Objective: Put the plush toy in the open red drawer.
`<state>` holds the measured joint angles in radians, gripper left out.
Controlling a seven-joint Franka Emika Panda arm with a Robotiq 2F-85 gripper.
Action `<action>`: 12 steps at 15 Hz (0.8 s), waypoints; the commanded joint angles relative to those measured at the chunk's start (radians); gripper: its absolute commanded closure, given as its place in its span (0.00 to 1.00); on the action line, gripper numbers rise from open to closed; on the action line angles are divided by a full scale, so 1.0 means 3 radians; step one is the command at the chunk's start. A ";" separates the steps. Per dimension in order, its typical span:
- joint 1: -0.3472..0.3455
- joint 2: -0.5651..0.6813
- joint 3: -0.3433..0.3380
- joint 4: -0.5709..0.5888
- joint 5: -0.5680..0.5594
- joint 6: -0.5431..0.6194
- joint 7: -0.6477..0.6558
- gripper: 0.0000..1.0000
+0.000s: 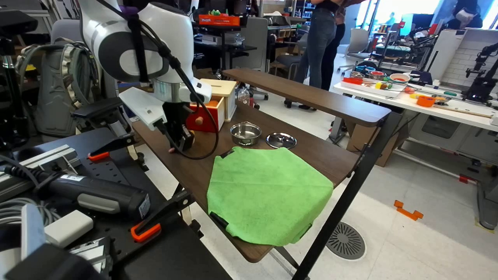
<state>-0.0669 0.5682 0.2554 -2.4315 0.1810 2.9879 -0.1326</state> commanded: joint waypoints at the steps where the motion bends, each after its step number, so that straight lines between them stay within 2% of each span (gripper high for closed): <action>1: -0.0023 0.0037 0.0004 0.0049 -0.0100 0.0027 0.0018 1.00; 7: 0.0153 -0.0195 -0.0152 0.0037 -0.0230 -0.0155 0.0118 0.97; 12: 0.0115 -0.0535 -0.0053 0.0181 -0.0194 -0.0551 0.0083 0.97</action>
<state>-0.0374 0.4852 0.2349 -2.3985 0.1253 2.9090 -0.1227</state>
